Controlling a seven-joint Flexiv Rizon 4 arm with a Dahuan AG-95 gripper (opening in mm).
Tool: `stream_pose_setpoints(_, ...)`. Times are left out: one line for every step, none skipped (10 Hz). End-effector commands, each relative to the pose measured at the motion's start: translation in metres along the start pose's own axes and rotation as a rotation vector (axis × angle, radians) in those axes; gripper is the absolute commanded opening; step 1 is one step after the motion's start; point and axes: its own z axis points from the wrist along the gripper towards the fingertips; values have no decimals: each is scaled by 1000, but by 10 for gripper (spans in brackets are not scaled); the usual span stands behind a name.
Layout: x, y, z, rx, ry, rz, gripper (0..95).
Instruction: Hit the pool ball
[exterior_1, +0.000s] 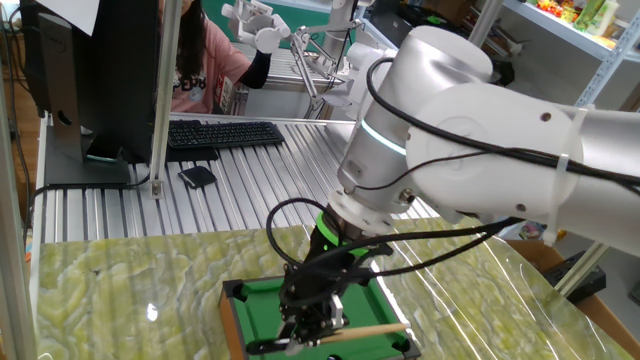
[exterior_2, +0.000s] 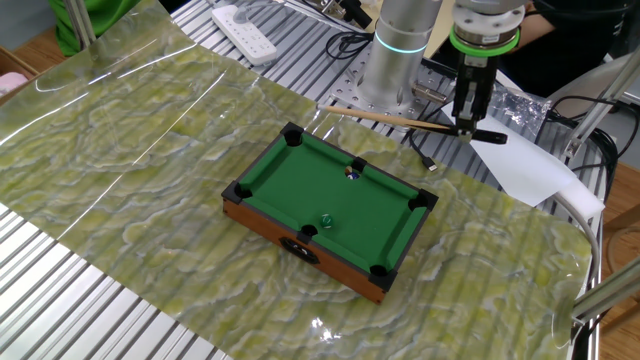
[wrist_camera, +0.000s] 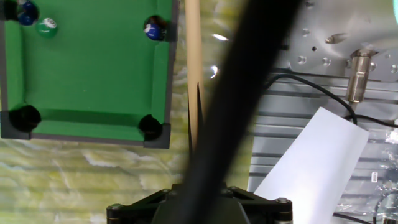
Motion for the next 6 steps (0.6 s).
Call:
stream_pose_setpoints(0,8,-1,3,2,3,0)
stream_pose_setpoints(0,11,-2,3,9,0,0)
stream_pose_setpoints(0,13,-2,4,28,-3,0)
stream_pose_setpoints(0,13,-2,3,52,-5,0)
stream_pose_setpoints(0,13,-2,4,59,-6,0)
stream_pose_setpoints(0,13,-3,7,59,-14,0)
